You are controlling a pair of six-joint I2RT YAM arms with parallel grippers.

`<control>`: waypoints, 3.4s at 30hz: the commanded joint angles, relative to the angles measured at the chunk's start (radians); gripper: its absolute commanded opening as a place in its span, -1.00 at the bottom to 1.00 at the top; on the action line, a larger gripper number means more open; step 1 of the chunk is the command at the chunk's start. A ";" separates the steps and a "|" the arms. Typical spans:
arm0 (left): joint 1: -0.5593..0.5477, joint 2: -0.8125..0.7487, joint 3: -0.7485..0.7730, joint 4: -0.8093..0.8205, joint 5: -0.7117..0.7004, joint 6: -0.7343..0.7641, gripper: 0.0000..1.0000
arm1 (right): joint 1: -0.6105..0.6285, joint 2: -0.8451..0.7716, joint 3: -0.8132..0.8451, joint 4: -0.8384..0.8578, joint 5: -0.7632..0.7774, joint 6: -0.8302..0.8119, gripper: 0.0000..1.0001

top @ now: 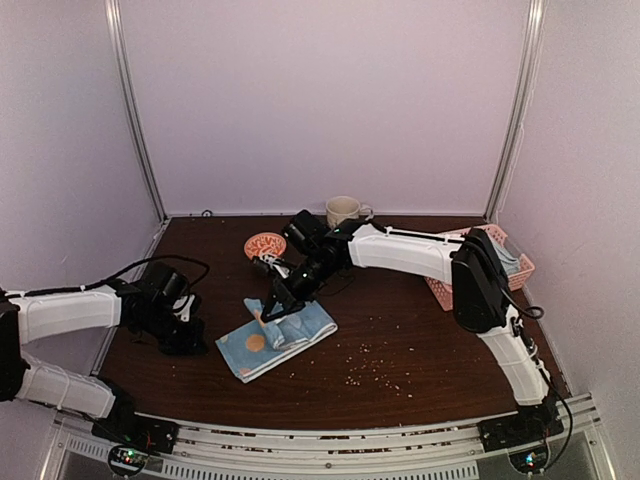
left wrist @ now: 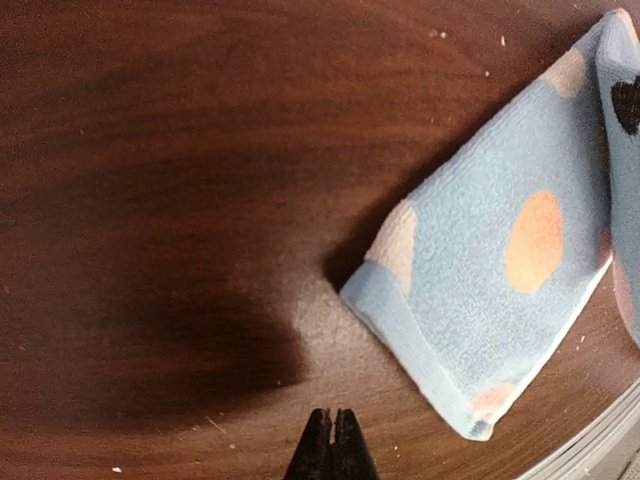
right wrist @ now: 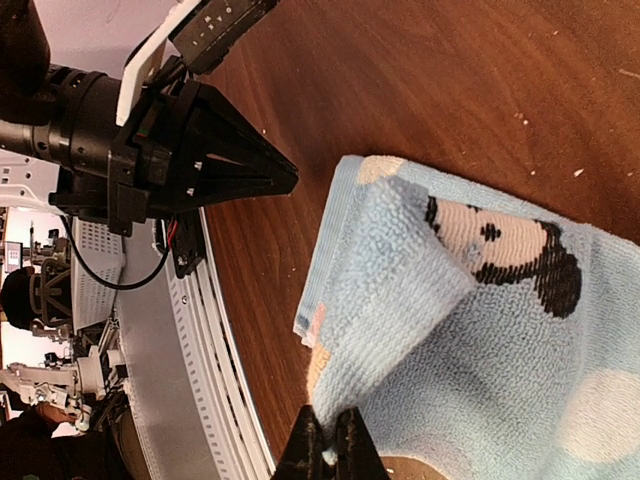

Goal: Roll the towels
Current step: Fold the towel at the center of the board, then rotate the towel at the center of the board.

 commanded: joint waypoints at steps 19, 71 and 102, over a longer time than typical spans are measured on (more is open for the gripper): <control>-0.027 0.008 -0.109 0.176 0.130 -0.097 -1.00 | 0.062 0.129 0.085 0.138 0.017 0.130 -1.00; -0.065 -0.050 0.092 0.232 0.070 -0.019 -1.00 | -0.030 -0.045 0.053 -0.005 0.354 -0.299 -0.40; -0.120 0.291 0.181 0.009 -0.088 0.077 -1.00 | -0.185 -0.005 -0.245 0.052 0.539 -0.276 -0.72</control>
